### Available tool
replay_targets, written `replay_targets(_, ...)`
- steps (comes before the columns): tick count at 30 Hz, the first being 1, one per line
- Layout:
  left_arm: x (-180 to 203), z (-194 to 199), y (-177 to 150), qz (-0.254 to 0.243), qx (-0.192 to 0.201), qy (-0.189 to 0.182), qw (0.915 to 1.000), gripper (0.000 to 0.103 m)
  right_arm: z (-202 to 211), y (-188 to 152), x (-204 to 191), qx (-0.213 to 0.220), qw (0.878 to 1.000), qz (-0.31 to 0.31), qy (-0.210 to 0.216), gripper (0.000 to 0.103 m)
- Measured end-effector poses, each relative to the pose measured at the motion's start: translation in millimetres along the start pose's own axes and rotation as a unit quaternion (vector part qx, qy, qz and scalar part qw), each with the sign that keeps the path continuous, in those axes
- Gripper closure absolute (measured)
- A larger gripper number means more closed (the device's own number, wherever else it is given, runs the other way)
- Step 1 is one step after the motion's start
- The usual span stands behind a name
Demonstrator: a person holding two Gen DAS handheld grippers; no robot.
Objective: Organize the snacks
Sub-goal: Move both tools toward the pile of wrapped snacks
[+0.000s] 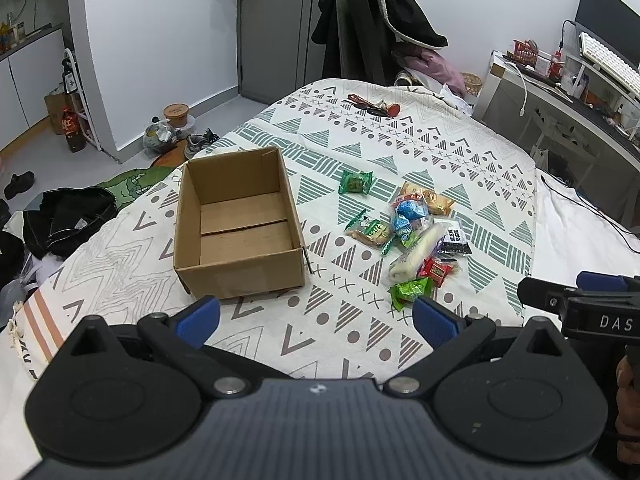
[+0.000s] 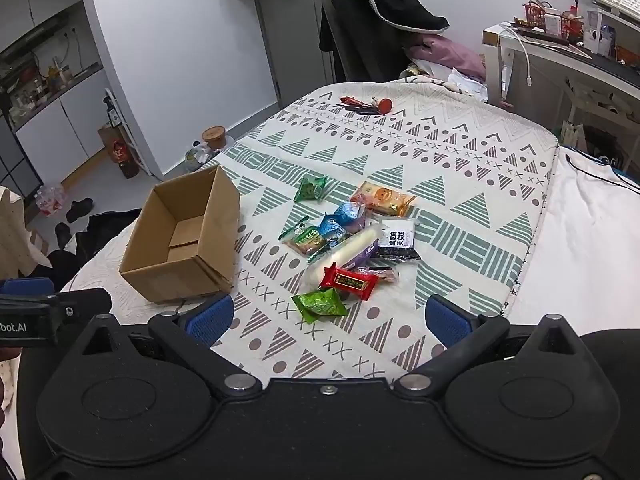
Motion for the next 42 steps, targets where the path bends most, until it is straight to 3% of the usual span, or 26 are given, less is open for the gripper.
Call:
replay_targets(10,0,-8,-1,-0.002,0.010,-0.003,0.9999,0.001,-3,1,-1,0.000,1.000,0.009,-0.013,0.000)
replay_targets(16,0,-9,1,-0.003,-0.004,-0.005,1.0000,0.001,-3,3,-2,0.002,1.000,0.013,-0.015,0.000)
replay_targets(20,0,-12,1,0.003,-0.037,-0.008,0.9993,0.001,-6,2,-1,0.000,1.000,0.012,-0.012,0.000)
replay_targets(25,3,-18,0,-0.009,-0.003,-0.006,0.9999,0.001,-9,0,4,-0.005,1.000,0.005,-0.011,0.000)
replay_targets(42,22,-56,2,-0.019,-0.028,-0.018,0.9993,0.002,-29,5,29,-0.020,0.999,-0.018,-0.016,0.000)
Point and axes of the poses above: each gripper's, at about its wrist camera, not at the fingertips, and z roughly against the way its jaws point, x to its right, y to its top, the point moved 1 cm from there along -z, roughly the way its jaws point, and after that the axes turned 1 degree about x, right-handed, at the moved point
